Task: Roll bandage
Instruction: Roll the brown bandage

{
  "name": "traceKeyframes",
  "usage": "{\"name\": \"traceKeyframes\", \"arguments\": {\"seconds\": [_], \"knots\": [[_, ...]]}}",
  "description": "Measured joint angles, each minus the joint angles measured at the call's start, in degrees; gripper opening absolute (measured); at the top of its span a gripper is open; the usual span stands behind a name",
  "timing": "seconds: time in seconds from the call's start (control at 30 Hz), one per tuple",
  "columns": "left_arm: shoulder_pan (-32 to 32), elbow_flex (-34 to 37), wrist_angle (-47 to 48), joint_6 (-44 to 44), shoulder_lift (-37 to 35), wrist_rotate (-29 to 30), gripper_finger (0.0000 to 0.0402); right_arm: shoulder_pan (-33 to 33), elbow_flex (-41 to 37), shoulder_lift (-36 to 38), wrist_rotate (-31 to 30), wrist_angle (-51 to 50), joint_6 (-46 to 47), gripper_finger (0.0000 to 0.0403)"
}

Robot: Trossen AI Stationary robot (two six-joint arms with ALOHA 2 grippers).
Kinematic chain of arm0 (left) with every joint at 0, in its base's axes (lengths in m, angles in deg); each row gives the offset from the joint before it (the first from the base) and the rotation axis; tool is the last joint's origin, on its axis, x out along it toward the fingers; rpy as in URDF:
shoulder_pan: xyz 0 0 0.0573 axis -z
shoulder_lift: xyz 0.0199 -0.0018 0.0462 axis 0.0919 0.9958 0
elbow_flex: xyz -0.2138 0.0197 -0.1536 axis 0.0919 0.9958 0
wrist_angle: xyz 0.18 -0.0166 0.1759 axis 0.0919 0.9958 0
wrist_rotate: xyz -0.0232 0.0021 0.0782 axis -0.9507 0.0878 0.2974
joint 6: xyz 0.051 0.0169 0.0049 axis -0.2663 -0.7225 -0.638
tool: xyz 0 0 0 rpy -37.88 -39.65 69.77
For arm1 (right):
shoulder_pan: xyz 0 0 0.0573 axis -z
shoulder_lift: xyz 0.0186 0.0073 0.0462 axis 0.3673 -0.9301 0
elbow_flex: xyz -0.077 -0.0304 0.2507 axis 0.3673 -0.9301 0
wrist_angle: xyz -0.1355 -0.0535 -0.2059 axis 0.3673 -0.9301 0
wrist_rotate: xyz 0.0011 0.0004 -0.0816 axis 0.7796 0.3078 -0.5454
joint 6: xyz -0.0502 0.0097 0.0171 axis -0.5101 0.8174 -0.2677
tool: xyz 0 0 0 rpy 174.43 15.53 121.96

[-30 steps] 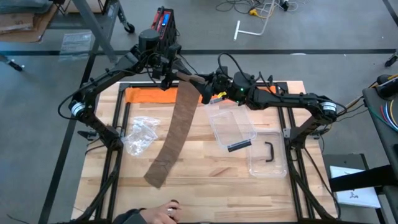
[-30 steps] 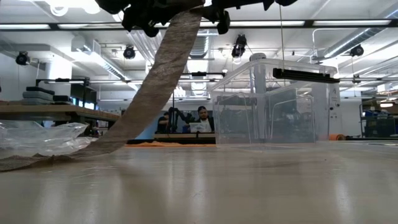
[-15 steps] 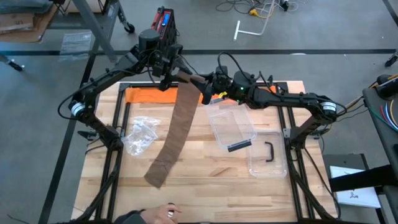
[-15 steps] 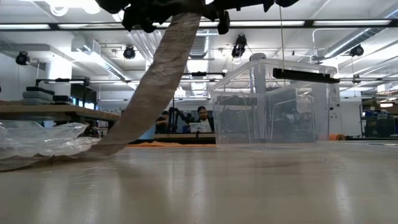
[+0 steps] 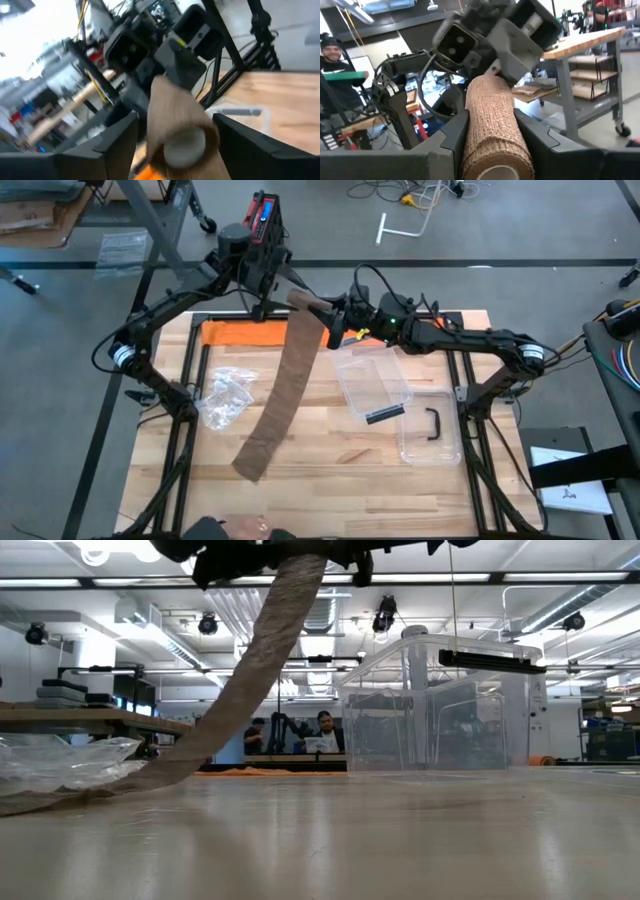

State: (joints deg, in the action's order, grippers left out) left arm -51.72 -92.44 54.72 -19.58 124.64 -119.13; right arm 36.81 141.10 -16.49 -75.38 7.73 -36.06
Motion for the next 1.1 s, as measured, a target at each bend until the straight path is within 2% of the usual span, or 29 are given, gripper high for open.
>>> {"name": "traceKeyframes", "arguments": {"seconds": [0.17,0.43,0.67,0.9,1.1], "knots": [[-1.08,0.00,-0.02,9.25,-0.18,-0.06,0.0252,0.02,-0.84,0.92,-0.01,0.23,-4.88,0.0126],[-0.27,0.00,-0.16,31.51,-0.94,-2.35,0.0243,0.00,-1.86,0.95,-1.11,0.77,-17.17,0.0122],[1.20,0.00,-2.31,45.45,-0.94,-0.75,0.0261,-0.10,-1.88,0.95,-1.72,0.59,-24.02,0.0119],[1.37,0.00,-2.36,46.42,-0.94,0.63,0.0270,-0.11,-1.88,0.95,-2.18,0.58,-25.49,0.0119],[1.41,0.00,-1.28,38.56,-0.94,1.61,0.0260,-0.11,-1.88,0.95,-2.31,0.60,-23.29,0.0117]]}}
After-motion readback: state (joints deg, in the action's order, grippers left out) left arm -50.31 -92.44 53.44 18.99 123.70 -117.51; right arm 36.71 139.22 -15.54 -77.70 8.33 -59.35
